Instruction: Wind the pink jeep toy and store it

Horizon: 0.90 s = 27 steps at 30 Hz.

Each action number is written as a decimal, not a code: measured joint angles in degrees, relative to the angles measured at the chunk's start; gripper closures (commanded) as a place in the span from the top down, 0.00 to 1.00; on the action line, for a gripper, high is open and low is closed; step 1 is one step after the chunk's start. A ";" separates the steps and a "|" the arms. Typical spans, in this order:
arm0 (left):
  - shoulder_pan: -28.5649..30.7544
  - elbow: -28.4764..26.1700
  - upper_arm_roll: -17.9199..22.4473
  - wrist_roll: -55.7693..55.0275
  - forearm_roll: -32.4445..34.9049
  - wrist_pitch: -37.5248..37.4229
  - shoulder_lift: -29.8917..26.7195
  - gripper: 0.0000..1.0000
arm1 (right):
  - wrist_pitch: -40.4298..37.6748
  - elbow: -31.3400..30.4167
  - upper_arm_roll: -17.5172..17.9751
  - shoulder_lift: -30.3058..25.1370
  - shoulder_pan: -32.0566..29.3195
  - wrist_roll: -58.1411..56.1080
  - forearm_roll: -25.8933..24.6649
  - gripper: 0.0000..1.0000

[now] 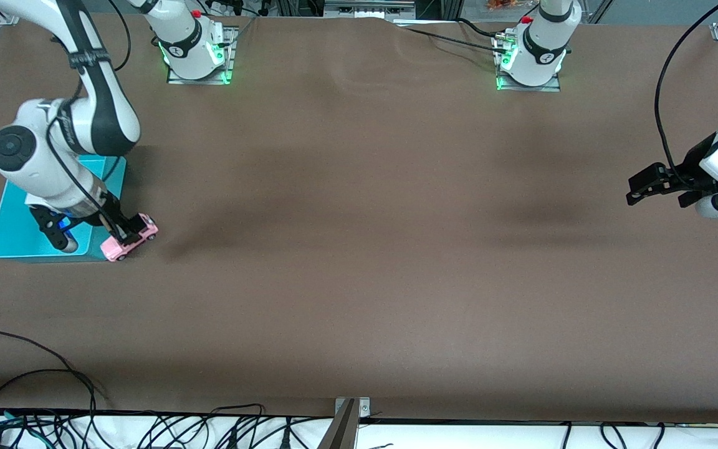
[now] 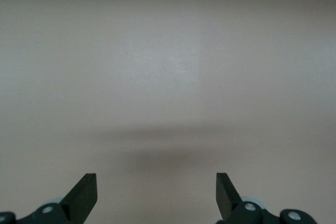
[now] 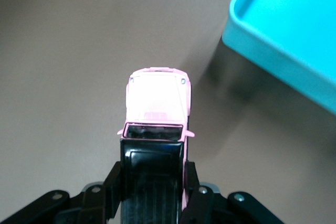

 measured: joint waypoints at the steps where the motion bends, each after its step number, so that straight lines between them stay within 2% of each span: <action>1: 0.00 0.00 0.00 0.00 0.00 0.00 0.00 1.00 | -1.54 0.01 -0.48 -0.72 0.00 -2.86 0.00 0.00; 4: 0.00 0.00 0.00 0.00 0.00 0.00 0.00 1.00 | -4.45 0.01 -3.06 -2.33 -0.03 -11.62 -0.12 0.00; 11: 0.00 0.00 0.00 0.00 0.00 0.00 0.00 1.00 | -6.19 -0.23 -12.71 -2.70 -0.57 -32.68 -0.25 0.00; 14: 0.00 0.00 0.00 0.00 0.00 0.00 0.00 1.00 | -6.17 -0.72 -16.88 -2.01 -0.84 -39.27 -0.59 0.00; 17: 0.00 0.00 0.00 0.00 0.00 0.00 0.00 1.00 | -5.84 -1.45 -19.60 -1.04 -1.06 -42.56 -2.49 0.00; 22: 0.00 0.00 0.00 0.00 0.00 0.00 0.00 1.00 | -2.80 -3.71 -20.93 1.98 -1.32 -43.29 -6.65 0.00; 27: 0.00 0.00 0.00 0.00 0.00 0.00 0.00 1.00 | 0.89 -4.42 -20.92 6.26 -1.51 -43.28 -7.25 0.00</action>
